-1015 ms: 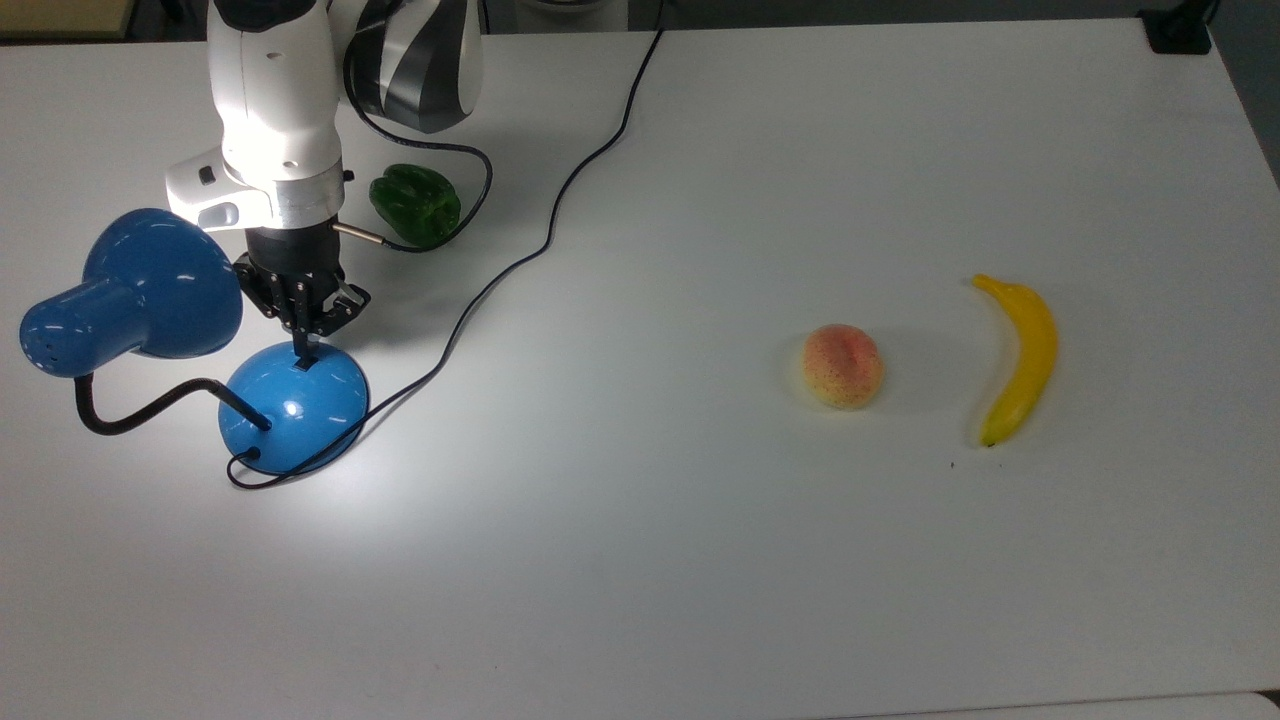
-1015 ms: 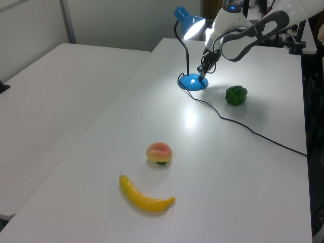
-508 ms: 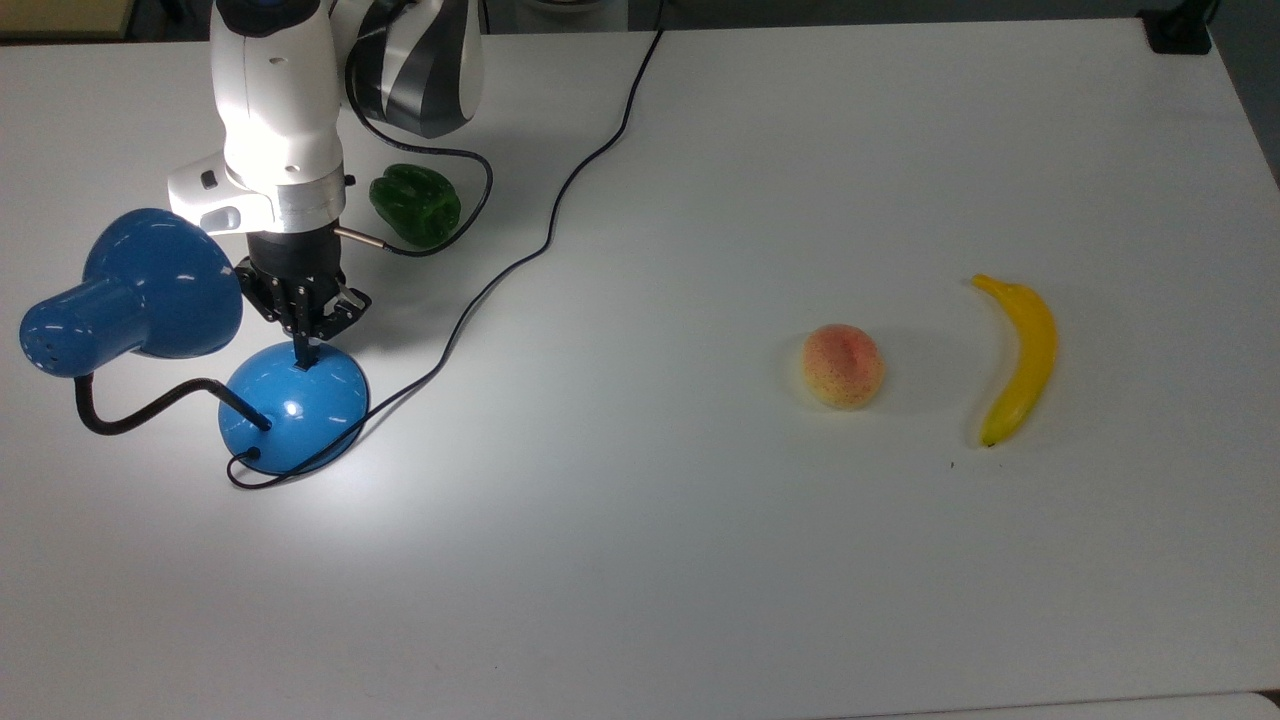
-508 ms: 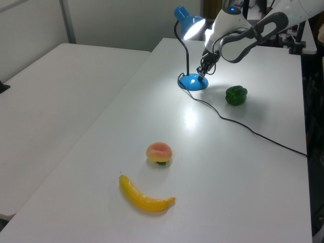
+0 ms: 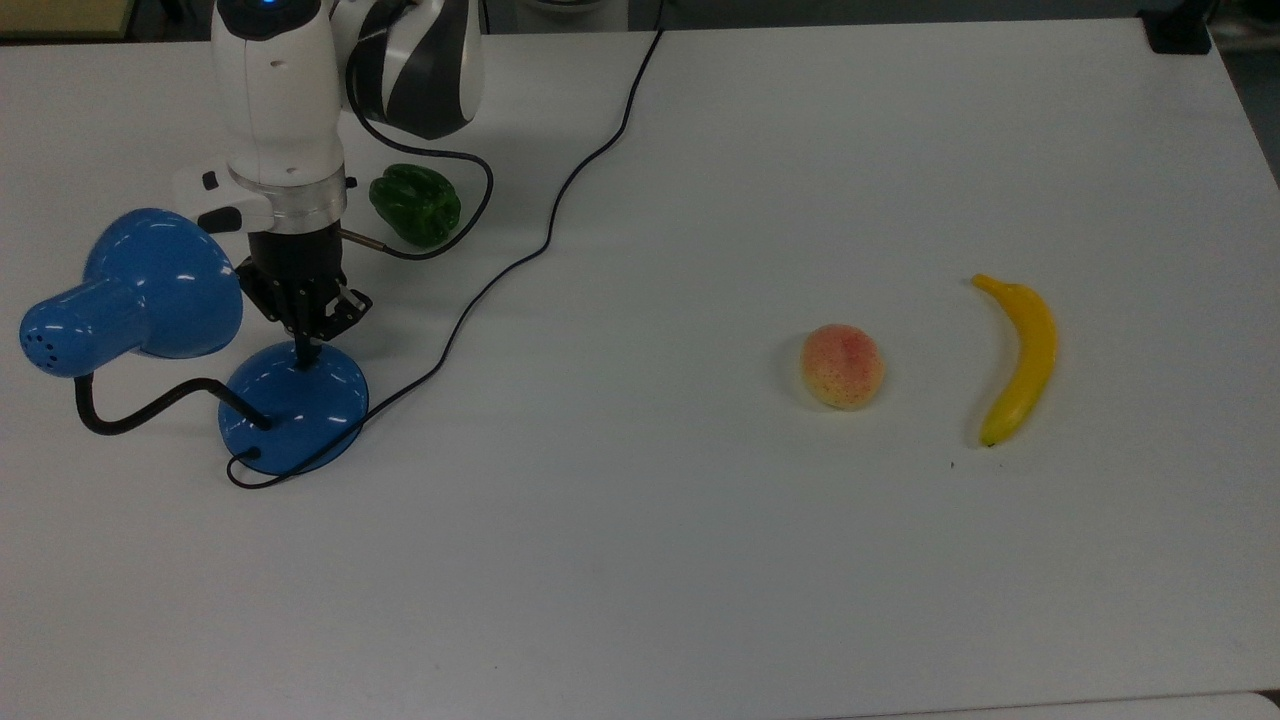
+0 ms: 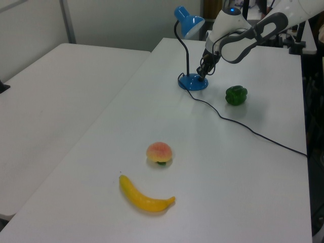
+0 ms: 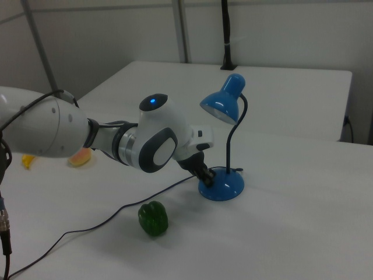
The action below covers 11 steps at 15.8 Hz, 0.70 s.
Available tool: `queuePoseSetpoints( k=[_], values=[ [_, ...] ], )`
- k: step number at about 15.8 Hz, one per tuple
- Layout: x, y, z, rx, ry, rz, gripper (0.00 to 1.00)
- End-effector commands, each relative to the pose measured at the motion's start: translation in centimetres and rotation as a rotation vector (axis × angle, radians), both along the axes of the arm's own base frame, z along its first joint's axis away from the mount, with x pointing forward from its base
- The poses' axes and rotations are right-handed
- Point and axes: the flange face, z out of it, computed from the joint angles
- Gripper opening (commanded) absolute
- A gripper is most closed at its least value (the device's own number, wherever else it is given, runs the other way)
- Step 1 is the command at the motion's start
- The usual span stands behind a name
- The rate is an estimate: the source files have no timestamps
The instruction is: Turn off lamp
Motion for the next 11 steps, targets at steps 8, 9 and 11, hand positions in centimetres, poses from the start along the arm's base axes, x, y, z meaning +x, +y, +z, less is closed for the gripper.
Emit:
queuePoseSetpoints(
  k=[8, 9, 11],
  values=[
    [-1.9, 1.1, 0.9, 0.069, 0.171, -0.119, 0.00],
    [-2.1, 1.5, 1.6, 0.068, 0.189, -0.109, 0.00],
    [-2.6, 2.9, 3.4, 0.074, 0.225, -0.085, 0.00]
  ],
)
